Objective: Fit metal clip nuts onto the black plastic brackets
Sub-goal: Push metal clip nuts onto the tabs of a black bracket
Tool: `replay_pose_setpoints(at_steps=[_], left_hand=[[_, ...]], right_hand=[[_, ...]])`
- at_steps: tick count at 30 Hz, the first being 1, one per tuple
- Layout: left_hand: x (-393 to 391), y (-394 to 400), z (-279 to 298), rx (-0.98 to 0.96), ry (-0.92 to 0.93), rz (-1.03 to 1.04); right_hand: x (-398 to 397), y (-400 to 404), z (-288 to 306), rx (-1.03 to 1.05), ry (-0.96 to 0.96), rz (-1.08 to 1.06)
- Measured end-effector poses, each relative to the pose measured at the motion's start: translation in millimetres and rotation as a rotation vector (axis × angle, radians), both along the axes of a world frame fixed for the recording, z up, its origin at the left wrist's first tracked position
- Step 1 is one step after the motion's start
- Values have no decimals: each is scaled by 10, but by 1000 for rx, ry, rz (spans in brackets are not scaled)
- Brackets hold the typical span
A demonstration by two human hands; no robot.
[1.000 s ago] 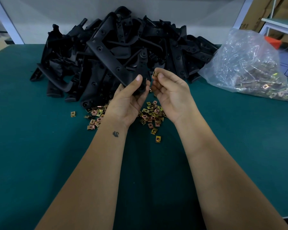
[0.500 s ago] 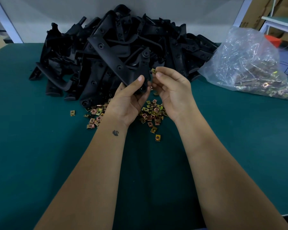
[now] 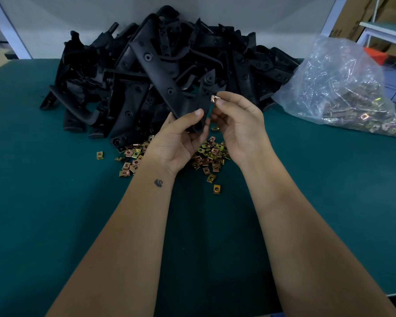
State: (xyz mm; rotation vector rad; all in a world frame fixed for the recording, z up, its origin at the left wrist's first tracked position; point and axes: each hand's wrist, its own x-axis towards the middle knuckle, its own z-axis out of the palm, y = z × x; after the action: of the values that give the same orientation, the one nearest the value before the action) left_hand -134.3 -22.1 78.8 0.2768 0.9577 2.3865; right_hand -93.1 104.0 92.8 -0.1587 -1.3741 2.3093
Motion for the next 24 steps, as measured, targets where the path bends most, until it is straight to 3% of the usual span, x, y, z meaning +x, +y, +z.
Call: replay_pose_setpoints(at_steps=[24], left_hand=[[27, -18, 22, -99, 77, -55]], right_hand=[[9, 10, 6, -179, 55, 115]])
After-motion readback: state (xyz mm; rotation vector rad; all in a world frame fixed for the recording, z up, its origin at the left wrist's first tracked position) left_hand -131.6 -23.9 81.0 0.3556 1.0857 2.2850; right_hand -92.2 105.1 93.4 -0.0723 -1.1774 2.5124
